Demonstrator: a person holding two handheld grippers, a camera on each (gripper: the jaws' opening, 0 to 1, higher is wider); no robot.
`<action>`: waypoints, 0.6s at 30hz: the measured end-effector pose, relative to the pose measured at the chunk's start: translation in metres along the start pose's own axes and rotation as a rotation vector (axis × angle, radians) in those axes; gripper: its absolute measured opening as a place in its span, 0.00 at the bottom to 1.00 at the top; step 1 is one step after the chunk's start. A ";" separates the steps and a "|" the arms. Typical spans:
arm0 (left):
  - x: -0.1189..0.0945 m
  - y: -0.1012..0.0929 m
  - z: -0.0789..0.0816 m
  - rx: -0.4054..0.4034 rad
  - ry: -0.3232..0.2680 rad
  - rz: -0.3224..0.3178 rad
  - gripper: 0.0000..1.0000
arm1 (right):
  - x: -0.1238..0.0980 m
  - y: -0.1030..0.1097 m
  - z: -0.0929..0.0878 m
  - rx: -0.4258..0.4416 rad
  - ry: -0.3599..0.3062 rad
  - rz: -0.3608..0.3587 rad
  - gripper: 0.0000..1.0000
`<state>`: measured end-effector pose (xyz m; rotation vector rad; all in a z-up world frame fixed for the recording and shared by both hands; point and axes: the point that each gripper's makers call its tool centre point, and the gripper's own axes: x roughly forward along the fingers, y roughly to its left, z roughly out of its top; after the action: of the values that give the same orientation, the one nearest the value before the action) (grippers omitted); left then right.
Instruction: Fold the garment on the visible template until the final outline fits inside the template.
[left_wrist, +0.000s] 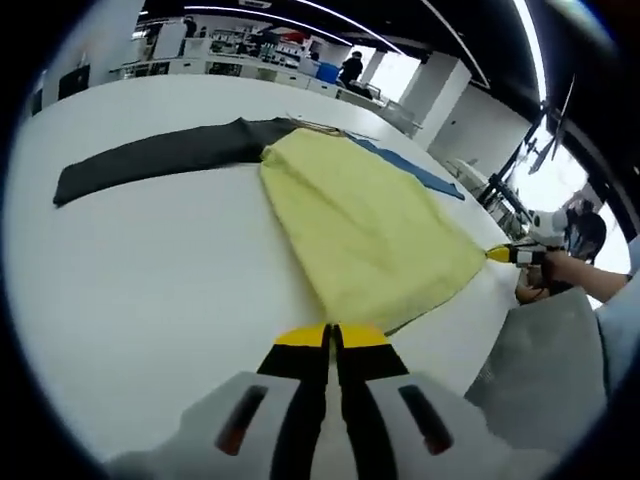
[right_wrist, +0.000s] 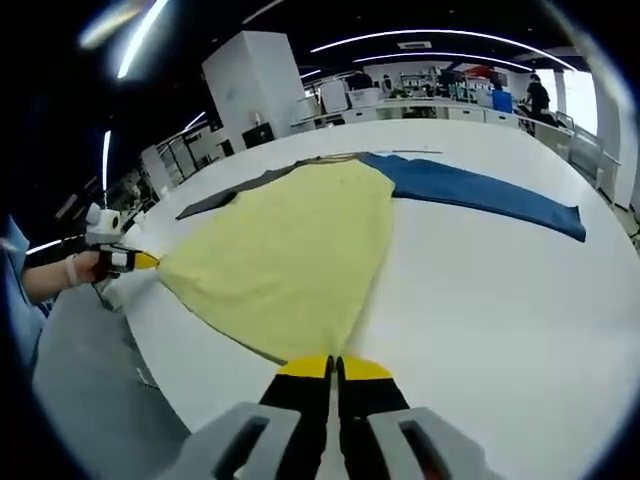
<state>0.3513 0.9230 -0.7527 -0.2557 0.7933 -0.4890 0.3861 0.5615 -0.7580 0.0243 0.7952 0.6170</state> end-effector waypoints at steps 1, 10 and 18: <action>0.001 0.000 -0.002 -0.012 -0.001 0.003 0.00 | 0.000 -0.001 -0.001 0.004 0.001 -0.001 0.00; 0.003 0.000 -0.007 -0.011 0.016 0.016 0.00 | 0.004 -0.002 -0.008 0.005 0.014 -0.006 0.00; 0.004 0.002 -0.010 -0.007 0.020 0.023 0.00 | 0.005 -0.003 -0.009 0.009 0.013 -0.005 0.00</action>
<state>0.3473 0.9219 -0.7626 -0.2479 0.8166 -0.4680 0.3844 0.5596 -0.7685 0.0266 0.8106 0.6094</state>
